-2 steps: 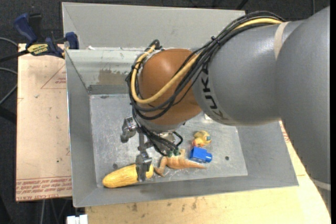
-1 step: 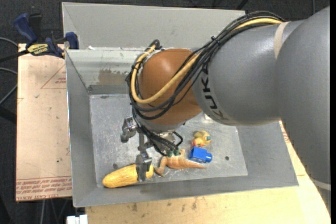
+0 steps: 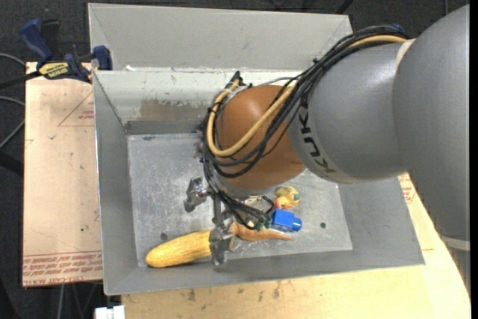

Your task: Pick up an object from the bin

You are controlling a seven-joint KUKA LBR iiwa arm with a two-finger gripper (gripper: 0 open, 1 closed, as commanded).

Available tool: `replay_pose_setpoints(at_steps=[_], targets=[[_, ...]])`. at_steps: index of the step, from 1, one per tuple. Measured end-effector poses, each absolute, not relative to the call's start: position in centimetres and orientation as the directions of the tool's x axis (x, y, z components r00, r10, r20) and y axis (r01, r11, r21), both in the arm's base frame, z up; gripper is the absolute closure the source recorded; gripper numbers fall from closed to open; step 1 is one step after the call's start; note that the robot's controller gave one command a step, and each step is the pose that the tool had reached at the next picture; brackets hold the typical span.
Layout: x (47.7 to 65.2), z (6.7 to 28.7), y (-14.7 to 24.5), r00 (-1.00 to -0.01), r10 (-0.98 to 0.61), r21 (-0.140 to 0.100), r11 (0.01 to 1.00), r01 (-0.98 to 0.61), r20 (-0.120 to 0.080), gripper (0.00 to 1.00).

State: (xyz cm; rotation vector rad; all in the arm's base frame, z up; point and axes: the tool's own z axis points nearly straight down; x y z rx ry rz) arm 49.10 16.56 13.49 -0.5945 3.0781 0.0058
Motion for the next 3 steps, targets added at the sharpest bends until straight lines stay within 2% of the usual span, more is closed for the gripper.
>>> replay_pose_setpoints(at_steps=[1,2,3], targets=[[48.9,9.9,11.6,-0.869,-0.495,0.000,0.869,-0.495,-0.005,0.00],[48.7,7.6,8.9,-0.958,-0.288,0.001,0.958,-0.288,0.001,1.00],[48.7,7.6,8.9,-0.958,-0.287,0.001,0.958,-0.287,0.001,1.00]])
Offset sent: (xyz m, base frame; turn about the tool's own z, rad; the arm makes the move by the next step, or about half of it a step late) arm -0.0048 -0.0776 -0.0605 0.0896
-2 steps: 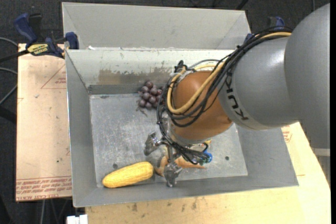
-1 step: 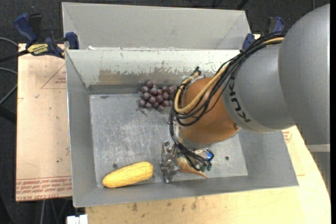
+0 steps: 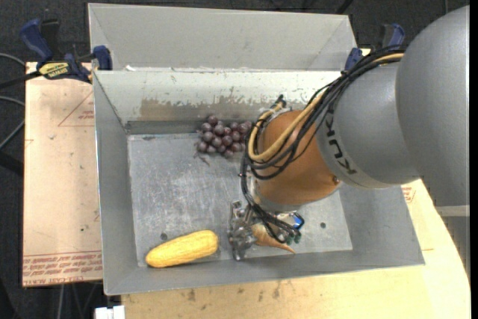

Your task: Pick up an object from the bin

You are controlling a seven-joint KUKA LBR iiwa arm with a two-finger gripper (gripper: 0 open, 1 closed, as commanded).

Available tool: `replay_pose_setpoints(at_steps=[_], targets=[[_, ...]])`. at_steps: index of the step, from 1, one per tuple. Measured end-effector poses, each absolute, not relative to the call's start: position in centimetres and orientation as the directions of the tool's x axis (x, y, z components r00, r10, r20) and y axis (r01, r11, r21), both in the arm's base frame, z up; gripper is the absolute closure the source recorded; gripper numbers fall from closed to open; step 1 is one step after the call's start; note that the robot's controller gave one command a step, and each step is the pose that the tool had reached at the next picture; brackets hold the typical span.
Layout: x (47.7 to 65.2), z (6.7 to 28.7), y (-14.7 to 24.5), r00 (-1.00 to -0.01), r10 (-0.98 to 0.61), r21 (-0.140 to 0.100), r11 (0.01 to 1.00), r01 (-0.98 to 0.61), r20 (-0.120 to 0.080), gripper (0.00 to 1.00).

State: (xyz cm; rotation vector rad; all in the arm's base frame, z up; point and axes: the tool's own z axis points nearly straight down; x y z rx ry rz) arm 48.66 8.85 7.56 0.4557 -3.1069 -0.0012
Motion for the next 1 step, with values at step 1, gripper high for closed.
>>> replay_pose_setpoints(at_steps=[1], targets=[[50.39,26.22,9.58,-0.934,-0.358,-0.002,0.934,-0.358,-0.012,1.00]])
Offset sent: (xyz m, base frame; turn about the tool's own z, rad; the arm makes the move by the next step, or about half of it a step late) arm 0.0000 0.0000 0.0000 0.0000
